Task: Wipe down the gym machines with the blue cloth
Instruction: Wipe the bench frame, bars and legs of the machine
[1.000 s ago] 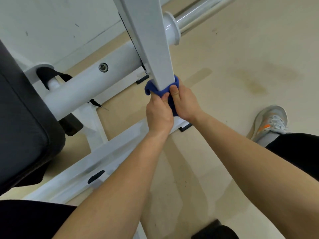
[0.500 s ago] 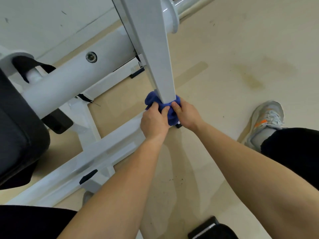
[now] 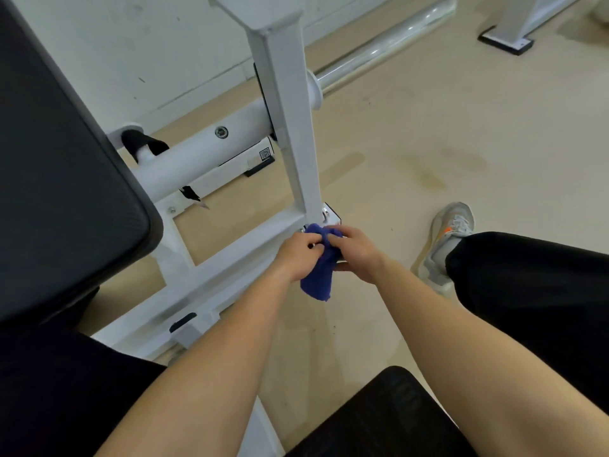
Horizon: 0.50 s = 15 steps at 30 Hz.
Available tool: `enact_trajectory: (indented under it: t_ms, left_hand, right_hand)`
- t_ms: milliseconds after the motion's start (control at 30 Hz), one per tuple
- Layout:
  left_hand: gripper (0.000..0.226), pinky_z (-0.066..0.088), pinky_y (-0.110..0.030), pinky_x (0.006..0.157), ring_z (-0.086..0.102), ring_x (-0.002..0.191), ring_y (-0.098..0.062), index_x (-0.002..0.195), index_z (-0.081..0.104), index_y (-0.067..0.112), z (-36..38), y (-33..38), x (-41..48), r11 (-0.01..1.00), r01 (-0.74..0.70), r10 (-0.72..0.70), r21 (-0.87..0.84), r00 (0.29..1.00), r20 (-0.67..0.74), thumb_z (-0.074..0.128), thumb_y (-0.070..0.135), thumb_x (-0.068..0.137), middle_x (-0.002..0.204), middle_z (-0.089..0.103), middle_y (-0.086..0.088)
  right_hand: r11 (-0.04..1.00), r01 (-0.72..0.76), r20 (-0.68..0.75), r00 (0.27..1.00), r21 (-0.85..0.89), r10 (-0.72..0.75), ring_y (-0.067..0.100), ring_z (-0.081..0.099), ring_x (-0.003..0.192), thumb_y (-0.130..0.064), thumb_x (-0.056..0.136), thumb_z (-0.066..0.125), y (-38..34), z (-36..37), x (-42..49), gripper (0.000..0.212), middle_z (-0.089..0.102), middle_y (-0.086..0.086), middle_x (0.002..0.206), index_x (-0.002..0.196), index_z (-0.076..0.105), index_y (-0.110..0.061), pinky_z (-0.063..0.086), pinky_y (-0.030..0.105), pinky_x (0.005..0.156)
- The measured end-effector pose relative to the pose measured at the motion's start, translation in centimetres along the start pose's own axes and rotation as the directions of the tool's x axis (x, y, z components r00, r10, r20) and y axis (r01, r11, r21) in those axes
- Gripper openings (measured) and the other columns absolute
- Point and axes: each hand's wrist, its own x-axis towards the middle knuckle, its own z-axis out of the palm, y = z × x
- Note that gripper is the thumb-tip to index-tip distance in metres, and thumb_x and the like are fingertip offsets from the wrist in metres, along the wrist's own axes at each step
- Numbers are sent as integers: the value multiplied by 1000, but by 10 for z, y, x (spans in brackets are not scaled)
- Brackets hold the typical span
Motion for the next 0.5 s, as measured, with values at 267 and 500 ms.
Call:
enact_trajectory:
  t_ms: [267, 500]
  left_hand:
    - [22, 41, -25, 79, 60, 93, -13, 105, 72, 23, -55, -22, 18, 989, 86, -66, 121, 986, -154, 52, 31, 100, 104, 69, 7]
    - [28, 40, -25, 81, 58, 97, -14, 118, 69, 18, -82, -36, 68, 969, 158, -105, 189, 959, -263, 49, 28, 100, 116, 68, 2]
  right_hand:
    - [994, 86, -406, 908, -73, -109, 27, 67, 97, -14, 87, 60, -2, -32, 33, 27, 69, 2, 98, 111, 63, -26, 59, 49, 84]
    - [980, 179, -296, 935, -82, -195, 18, 58, 107, -29, 99, 39, -41, 8, 110, 30, 67, -8, 108, 113, 66, -27, 44, 36, 99]
